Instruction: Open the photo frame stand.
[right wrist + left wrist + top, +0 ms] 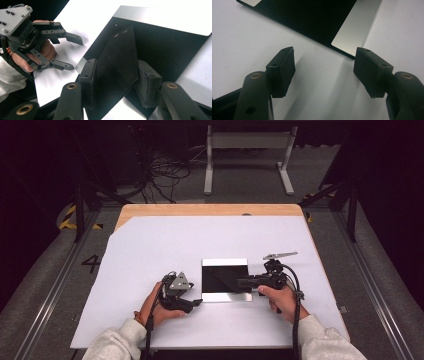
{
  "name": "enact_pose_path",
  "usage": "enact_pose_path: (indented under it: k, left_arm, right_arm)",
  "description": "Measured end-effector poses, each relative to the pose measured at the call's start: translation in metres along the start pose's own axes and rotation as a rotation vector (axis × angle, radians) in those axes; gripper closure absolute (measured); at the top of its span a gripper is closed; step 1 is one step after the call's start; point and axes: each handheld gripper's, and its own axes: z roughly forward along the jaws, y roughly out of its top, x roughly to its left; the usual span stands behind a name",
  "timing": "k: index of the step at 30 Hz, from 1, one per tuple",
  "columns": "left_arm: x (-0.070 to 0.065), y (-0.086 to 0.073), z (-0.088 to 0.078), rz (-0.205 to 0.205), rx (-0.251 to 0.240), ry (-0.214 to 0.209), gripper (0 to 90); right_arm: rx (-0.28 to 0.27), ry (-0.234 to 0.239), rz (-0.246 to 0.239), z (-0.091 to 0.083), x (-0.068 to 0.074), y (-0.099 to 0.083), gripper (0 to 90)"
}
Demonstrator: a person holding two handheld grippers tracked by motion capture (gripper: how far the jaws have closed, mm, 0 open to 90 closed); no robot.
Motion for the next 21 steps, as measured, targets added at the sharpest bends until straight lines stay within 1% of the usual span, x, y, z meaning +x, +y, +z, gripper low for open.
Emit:
enact_pose_path:
  k: [5,7,8,9,10,12,13,15,16,17,18,19,20,21]
  left_arm:
    - [0.005,-0.001,-0.002,-0.031,-0.012,-0.016,33.6]
    - [0.007,-0.002,-0.002,-0.061,-0.027,-0.038,33.7]
    - [0.008,-0.001,-0.002,-0.065,-0.028,-0.045,33.7]
    - [0.008,-0.001,-0.001,-0.077,-0.036,-0.054,33.6]
    - [0.008,-0.001,-0.001,-0.077,-0.036,-0.054,33.3]
    - [0.008,0.0,0.0,-0.075,-0.036,-0.055,33.0]
    - [0.009,0.001,0.0,-0.085,-0.043,-0.067,32.4]
    - [0.009,0.003,0.0,-0.109,-0.046,-0.069,32.4]
    - [0.011,0.004,0.001,-0.103,-0.055,-0.07,32.3]
    - [0.011,0.004,0.0,-0.111,-0.059,-0.076,32.1]
    - [0.013,0.005,0.0,-0.12,-0.066,-0.079,32.7]
    - [0.014,0.005,0.0,-0.135,-0.061,-0.082,34.7]
    - [0.015,0.005,0.001,-0.139,-0.062,-0.077,34.8]
    - [0.017,0.005,0.002,-0.168,-0.07,-0.091,34.7]
  right_arm:
    - [-0.003,-0.001,-0.018,0.0,0.0,-0.001,58.0]
    - [-0.01,0.003,-0.022,0.0,0.0,-0.002,58.7]
    - [-0.014,0.005,-0.027,-0.001,0.0,-0.002,58.9]
    - [-0.014,0.004,-0.032,-0.001,0.001,-0.002,58.9]
    - [-0.014,0.004,-0.032,-0.001,0.001,-0.002,58.9]
    - [-0.021,0.003,-0.052,-0.001,0.003,-0.002,58.9]
    - [-0.023,0.003,-0.057,-0.002,0.004,-0.002,58.9]
    - [-0.03,-0.002,-0.077,-0.002,0.005,-0.003,58.9]
    - [-0.03,-0.002,-0.08,-0.002,0.005,-0.003,58.9]
    - [-0.032,-0.003,-0.086,-0.002,0.006,-0.003,58.9]
    - [-0.035,-0.004,-0.092,-0.002,0.006,-0.003,58.9]
    - [-0.036,-0.006,-0.099,-0.002,0.007,-0.004,58.9]
    - [-0.042,-0.004,-0.109,-0.002,0.008,-0.004,58.9]
    - [-0.044,-0.001,-0.111,-0.002,0.008,-0.004,58.9]
